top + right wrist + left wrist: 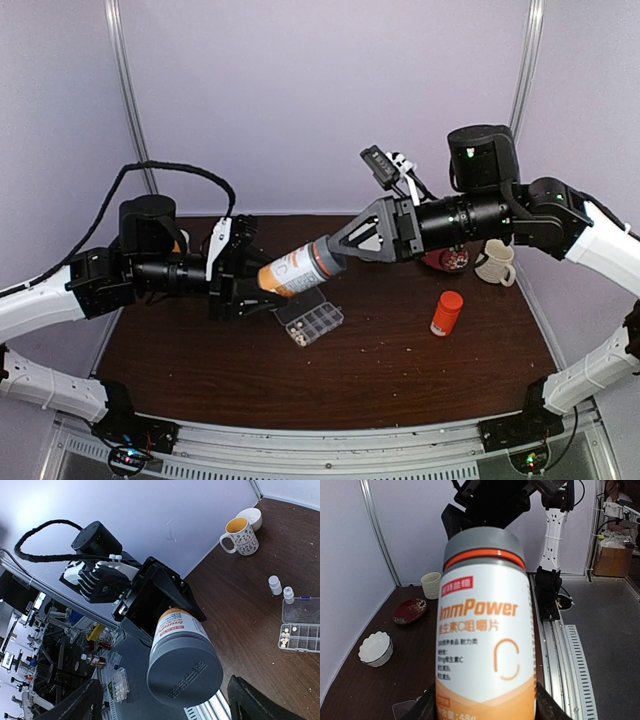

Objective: Sort the pills into containers
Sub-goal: Screw the lid of the pill bottle onto the pill bottle, then place the lid of the pill bottle at the center of the board.

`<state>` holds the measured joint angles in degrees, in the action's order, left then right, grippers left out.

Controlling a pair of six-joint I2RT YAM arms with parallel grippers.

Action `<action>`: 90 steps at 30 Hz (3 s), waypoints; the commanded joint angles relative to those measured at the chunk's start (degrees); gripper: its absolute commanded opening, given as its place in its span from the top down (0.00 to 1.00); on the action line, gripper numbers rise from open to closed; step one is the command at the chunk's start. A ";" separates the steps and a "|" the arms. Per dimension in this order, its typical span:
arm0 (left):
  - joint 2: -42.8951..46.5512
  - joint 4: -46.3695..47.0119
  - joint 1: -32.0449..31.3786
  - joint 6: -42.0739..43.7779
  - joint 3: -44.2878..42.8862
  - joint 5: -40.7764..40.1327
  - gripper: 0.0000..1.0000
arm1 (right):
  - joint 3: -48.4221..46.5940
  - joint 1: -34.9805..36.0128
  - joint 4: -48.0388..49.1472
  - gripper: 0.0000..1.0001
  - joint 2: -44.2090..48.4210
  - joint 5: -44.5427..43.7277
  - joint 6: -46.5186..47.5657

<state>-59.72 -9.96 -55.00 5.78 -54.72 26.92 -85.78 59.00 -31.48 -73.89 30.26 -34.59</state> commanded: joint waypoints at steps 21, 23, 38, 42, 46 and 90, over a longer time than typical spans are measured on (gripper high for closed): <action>-0.70 1.09 0.09 1.38 -0.92 1.66 1.00 | -2.14 -0.07 -2.35 0.60 -3.92 4.84 2.89; -1.00 0.54 0.08 0.89 -1.08 1.58 1.00 | -2.42 -0.12 -3.96 0.60 -3.63 5.18 7.08; -3.08 0.53 0.12 -1.63 -2.13 7.65 1.00 | -0.38 1.38 -0.68 0.61 2.11 7.26 59.92; -3.14 0.57 0.13 -1.87 -1.99 8.44 1.00 | 0.15 1.49 -2.48 0.63 2.85 3.30 69.24; -3.30 1.08 0.08 -2.01 -1.56 8.72 1.00 | 6.91 1.64 3.87 0.65 6.80 -0.04 78.12; 5.85 16.15 0.15 -17.29 14.24 -26.92 1.00 | 25.86 -5.17 -3.51 0.74 -8.05 -28.12 21.31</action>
<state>-54.68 0.82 -55.16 -6.76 -42.19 6.00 -58.96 54.98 -32.14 -76.49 3.03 -10.57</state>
